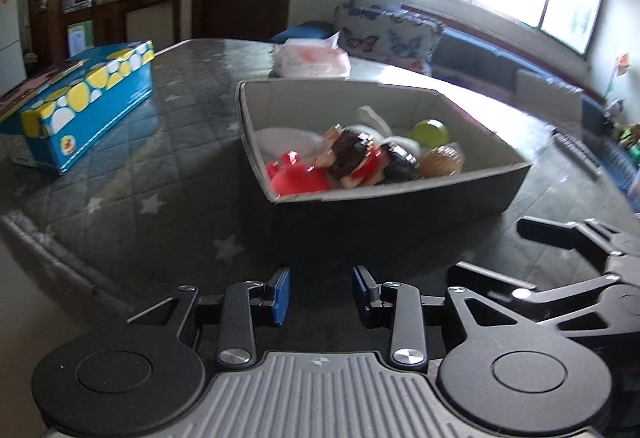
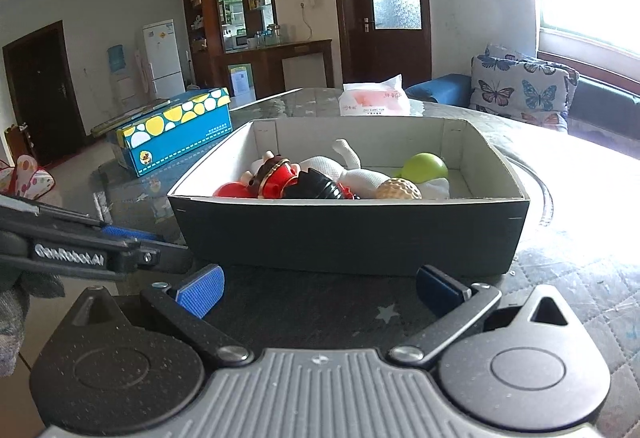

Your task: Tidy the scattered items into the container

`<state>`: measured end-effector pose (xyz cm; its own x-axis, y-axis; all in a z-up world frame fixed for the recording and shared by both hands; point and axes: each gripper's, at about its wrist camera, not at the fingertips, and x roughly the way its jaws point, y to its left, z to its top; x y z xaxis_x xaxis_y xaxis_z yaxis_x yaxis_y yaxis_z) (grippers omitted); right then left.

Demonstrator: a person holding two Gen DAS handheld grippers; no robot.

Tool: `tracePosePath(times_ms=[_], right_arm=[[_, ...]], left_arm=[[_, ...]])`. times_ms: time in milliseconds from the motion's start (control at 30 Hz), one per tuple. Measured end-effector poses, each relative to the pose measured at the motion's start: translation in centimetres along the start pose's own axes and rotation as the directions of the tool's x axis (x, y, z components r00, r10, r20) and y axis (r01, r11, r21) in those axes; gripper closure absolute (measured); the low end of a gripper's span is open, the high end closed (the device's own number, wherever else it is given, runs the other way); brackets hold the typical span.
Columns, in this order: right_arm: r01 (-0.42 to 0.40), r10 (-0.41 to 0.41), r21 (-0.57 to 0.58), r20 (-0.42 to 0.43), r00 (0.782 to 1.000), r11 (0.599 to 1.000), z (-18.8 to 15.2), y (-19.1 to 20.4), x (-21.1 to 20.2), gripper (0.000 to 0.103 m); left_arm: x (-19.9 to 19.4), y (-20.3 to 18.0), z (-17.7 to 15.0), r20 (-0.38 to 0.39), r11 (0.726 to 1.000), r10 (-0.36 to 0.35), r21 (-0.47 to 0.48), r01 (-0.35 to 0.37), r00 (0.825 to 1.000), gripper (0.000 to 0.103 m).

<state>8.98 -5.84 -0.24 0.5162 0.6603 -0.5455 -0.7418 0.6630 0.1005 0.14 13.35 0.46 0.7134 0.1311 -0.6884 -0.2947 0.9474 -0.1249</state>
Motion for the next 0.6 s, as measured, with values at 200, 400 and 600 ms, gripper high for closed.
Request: tracePosePath(times_ms=[200,400,600], right_arm=[[-0.004,0.004,-0.011,-0.006,1.000,1.000,-0.3,0.8,-0.2,0.000],[-0.007,0.007,-0.006,-0.007,1.000,1.000,-0.5,1.1,-0.2,0.000],[-0.007,0.007,0.000,-0.012,1.000,1.000,-0.7,1.5,-0.2,0.000]], left_arm=[[0.4,0.4,-1.0,-0.034,0.999,0.023,-0.021,-0.024,0.999,0.068],[0.3,0.5,-1.5,-0.048,0.999,0.048,-0.018,-0.049,0.998,0.068],[0.5,0.8,-1.8,-0.065,0.998,0.062,-0.028,-0.064,0.996,0.068]])
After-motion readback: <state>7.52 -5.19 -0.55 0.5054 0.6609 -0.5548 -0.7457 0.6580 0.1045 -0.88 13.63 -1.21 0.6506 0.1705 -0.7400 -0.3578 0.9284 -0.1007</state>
